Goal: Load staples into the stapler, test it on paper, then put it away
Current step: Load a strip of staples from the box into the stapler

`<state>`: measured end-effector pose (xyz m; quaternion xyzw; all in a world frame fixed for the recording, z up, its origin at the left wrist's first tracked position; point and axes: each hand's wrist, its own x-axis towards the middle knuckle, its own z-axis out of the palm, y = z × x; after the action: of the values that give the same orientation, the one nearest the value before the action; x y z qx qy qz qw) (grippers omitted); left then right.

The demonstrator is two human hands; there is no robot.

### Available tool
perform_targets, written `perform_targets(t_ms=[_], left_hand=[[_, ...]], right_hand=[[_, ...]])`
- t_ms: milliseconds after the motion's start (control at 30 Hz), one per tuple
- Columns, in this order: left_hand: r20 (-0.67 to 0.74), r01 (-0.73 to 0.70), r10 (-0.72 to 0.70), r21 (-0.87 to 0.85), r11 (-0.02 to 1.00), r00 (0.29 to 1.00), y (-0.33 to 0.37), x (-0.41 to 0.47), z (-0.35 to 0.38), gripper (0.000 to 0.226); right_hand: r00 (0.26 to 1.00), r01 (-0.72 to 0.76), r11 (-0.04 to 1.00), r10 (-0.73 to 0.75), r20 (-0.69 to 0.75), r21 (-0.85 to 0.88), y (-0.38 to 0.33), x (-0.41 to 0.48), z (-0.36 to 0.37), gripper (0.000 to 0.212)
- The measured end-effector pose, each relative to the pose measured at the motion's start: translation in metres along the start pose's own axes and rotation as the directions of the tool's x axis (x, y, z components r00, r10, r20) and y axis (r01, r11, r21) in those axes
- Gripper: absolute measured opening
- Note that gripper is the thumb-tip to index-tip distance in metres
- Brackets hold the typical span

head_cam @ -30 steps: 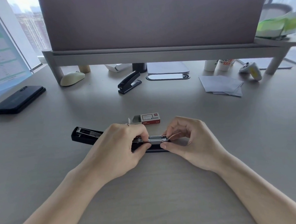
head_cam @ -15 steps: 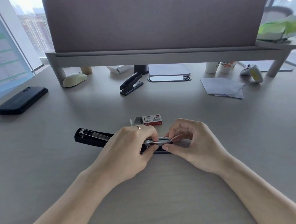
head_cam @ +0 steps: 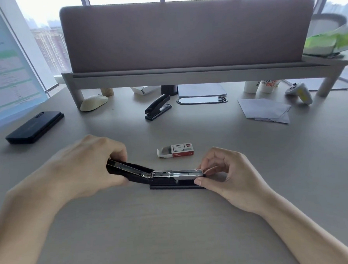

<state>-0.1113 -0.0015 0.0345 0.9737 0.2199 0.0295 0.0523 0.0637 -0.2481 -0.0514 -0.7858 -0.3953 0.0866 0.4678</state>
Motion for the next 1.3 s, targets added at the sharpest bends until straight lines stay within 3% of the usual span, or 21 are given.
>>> perform_targets(t_ms=[200,433,667,900,967,1100,1300], left_hand=[[-0.028,-0.112,0.11,-0.11,0.988,0.994,0.009,0.007,-0.016,0.024],[-0.081,-0.208,0.196,-0.188,0.96,0.977,0.029,0.015,-0.023,0.048],[-0.021,-0.291,0.302,-0.348,0.892,0.953,0.059,0.024,0.003,0.025],[-0.006,-0.337,0.355,-0.332,0.881,0.935,0.075,0.027,0.043,0.015],[-0.045,-0.325,0.335,-0.389,0.862,0.941,0.081,0.027,0.05,0.018],[-0.103,-0.23,0.206,-0.455,0.86,0.973,0.098,0.033,0.065,0.06],[-0.103,-0.14,0.109,-0.374,0.917,0.989,0.113,0.032,0.069,0.067]], right_hand=[[1.0,-0.007,1.0,0.007,-0.006,0.004,0.0,0.0,0.0,0.031],[1.0,-0.029,0.999,0.029,-0.008,0.015,0.001,0.0,-0.001,0.036],[0.999,-0.035,0.999,0.035,-0.002,0.042,-0.001,0.0,-0.001,0.038],[0.999,-0.04,0.997,0.039,0.022,0.062,-0.001,0.0,-0.001,0.042],[0.999,-0.04,0.997,0.039,0.021,0.067,0.0,0.0,-0.002,0.044],[0.999,-0.04,0.996,0.039,0.021,0.084,-0.001,0.001,-0.001,0.047],[0.999,-0.042,0.993,0.04,0.023,0.107,-0.001,0.001,-0.001,0.046]])
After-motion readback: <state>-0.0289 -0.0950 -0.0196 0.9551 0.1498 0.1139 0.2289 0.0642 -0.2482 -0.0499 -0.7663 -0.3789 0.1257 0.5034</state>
